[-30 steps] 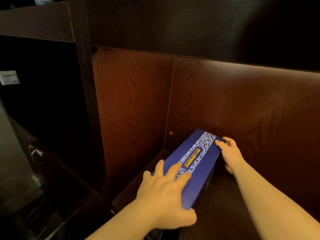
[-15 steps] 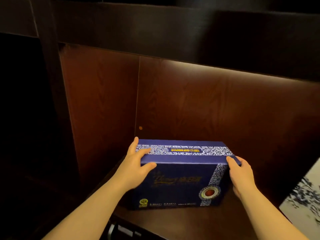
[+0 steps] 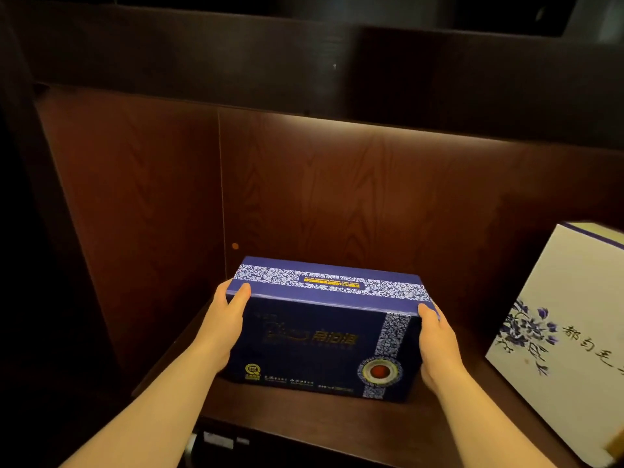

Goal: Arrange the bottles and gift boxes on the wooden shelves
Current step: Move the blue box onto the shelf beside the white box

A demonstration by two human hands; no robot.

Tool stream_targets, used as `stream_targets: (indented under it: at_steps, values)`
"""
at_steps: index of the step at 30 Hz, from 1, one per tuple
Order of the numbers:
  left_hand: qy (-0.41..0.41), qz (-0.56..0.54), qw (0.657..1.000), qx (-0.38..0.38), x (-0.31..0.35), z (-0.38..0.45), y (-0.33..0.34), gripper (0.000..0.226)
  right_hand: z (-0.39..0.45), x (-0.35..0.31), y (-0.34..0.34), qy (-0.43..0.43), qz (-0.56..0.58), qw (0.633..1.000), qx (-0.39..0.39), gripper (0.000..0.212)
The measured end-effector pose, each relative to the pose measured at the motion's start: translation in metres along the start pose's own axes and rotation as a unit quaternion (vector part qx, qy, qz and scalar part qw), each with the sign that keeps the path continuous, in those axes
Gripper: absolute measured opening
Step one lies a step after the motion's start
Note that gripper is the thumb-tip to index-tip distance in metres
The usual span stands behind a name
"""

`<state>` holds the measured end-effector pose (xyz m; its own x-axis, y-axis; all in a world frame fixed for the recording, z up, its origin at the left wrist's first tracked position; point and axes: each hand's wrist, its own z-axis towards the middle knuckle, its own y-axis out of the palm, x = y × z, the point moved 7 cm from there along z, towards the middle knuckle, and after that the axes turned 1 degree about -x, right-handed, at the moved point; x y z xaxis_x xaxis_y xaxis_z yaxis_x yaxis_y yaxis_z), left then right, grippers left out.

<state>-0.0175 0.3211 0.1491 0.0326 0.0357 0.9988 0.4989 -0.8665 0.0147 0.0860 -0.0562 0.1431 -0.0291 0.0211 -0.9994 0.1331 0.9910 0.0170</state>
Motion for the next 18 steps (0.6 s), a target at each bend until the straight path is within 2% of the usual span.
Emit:
stream_targets:
  at_steps: [4, 7, 9, 18]
  values:
    - [0.004, 0.017, 1.0, -0.005, -0.001, -0.001, -0.002, 0.043, -0.006, 0.002, -0.005, 0.025, -0.014, 1.0, -0.011, 0.041]
    - [0.009, 0.019, 1.0, 0.0, -0.002, -0.002, -0.001, 0.035, -0.015, 0.002, -0.008, 0.016, 0.0, 1.0, -0.015, 0.035]
    - [0.014, 0.015, 1.0, 0.004, -0.001, -0.003, -0.001, 0.031, -0.02, 0.003, -0.01, 0.011, 0.006, 1.0, -0.01, 0.039]
    - [0.026, 0.016, 0.999, -0.014, -0.002, -0.017, 0.002, 0.036, -0.041, 0.006, -0.027, -0.016, 0.014, 1.0, 0.007, 0.038]
